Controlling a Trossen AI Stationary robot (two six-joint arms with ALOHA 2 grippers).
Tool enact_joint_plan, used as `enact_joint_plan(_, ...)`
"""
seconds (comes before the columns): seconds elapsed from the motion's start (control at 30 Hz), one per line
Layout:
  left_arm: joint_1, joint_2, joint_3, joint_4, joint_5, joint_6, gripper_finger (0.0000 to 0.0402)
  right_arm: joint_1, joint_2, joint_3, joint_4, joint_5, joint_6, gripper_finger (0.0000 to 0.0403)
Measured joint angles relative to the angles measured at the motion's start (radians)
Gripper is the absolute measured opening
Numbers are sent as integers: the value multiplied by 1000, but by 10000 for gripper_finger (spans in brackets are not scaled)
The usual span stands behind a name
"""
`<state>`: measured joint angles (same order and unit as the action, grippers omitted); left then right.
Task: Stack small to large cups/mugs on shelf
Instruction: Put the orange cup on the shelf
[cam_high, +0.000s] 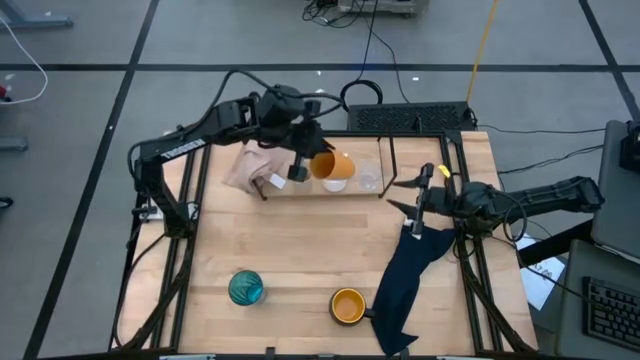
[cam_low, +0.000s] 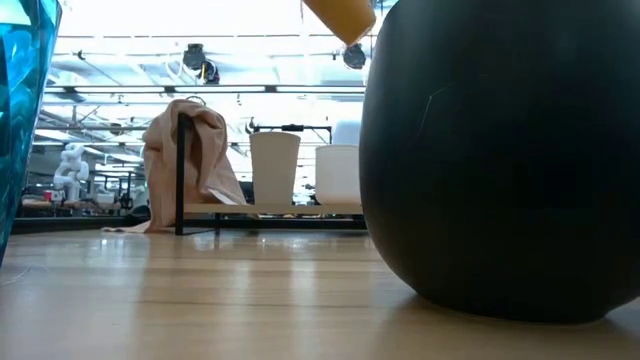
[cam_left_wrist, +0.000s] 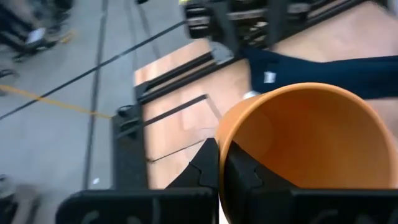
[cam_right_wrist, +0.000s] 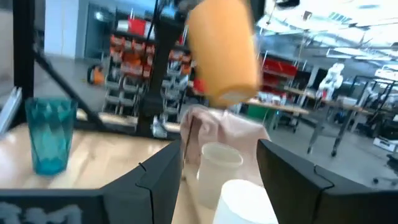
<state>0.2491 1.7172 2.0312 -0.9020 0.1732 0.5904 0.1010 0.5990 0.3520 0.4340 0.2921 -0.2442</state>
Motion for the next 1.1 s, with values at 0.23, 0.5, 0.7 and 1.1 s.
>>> enact_joint_plan(0.23, -41, 13, -14, -52, 24, -21, 3, -28, 68, 113, -154, -5, 144, 227)
enact_joint_plan(0.5, -78, 26, -14, -92, 30, -50, 4, -47, 348, 367, -302, -13, 132, 317)
enact_joint_plan(0.7, -95, 25, -14, -101, 20, -57, 4, -51, 519, 526, -317, -121, 92, 333)
enact_joint_plan(1.1, -96, 25, -14, -136, -2, -50, 3, -132, 669, 629, -328, -344, 119, 330)
